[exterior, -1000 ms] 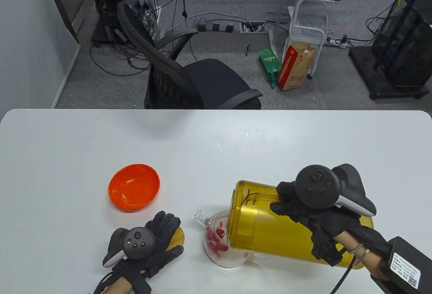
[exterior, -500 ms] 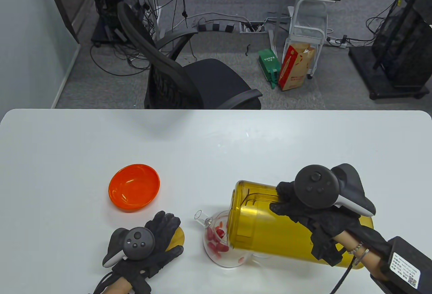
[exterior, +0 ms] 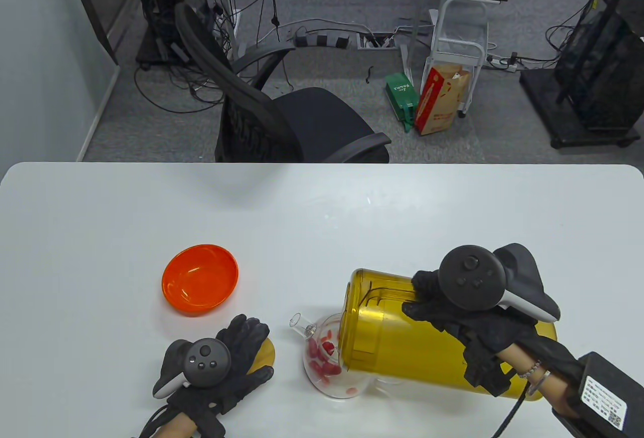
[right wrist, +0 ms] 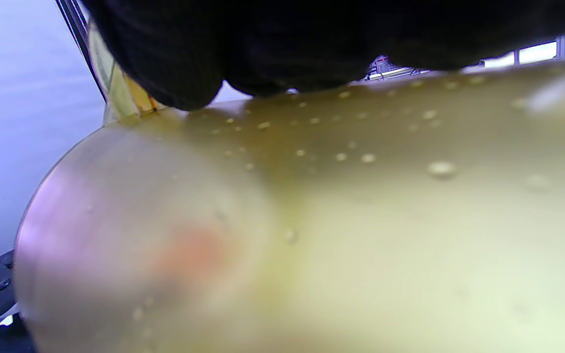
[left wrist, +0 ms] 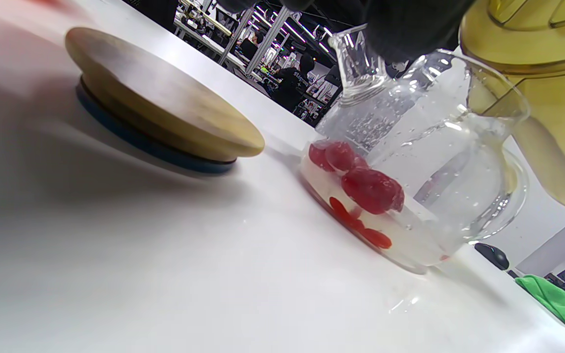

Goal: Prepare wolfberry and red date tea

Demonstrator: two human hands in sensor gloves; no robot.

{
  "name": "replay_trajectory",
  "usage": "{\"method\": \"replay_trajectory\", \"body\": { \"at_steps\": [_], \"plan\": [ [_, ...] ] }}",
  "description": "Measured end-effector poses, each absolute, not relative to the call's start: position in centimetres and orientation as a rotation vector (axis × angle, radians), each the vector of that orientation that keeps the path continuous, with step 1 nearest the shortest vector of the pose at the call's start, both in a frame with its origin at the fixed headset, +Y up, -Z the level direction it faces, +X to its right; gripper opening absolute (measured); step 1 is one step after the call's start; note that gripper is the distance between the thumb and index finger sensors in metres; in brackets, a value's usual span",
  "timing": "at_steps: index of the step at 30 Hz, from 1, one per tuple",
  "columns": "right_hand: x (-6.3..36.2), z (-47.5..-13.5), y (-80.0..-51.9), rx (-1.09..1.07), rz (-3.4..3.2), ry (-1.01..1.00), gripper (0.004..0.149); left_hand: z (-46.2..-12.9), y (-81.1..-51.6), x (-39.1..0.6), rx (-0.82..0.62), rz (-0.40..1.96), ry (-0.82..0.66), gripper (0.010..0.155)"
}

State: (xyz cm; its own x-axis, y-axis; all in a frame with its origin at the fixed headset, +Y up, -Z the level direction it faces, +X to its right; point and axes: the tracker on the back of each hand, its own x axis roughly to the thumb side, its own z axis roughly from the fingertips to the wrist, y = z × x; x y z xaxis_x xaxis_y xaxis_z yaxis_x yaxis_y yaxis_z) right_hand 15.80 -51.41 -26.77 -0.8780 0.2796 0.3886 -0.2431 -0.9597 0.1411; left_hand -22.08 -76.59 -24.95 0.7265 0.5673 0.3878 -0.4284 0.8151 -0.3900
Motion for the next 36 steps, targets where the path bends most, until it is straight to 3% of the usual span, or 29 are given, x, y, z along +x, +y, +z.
{"method": "replay_trajectory", "body": {
  "at_steps": [36],
  "plan": [
    [17.8,-26.9,-52.1,0.583,2.73,0.109,0.039,-24.9,-76.5,-22.0,-0.273,0.552,-0.519,0.076]
  ]
}}
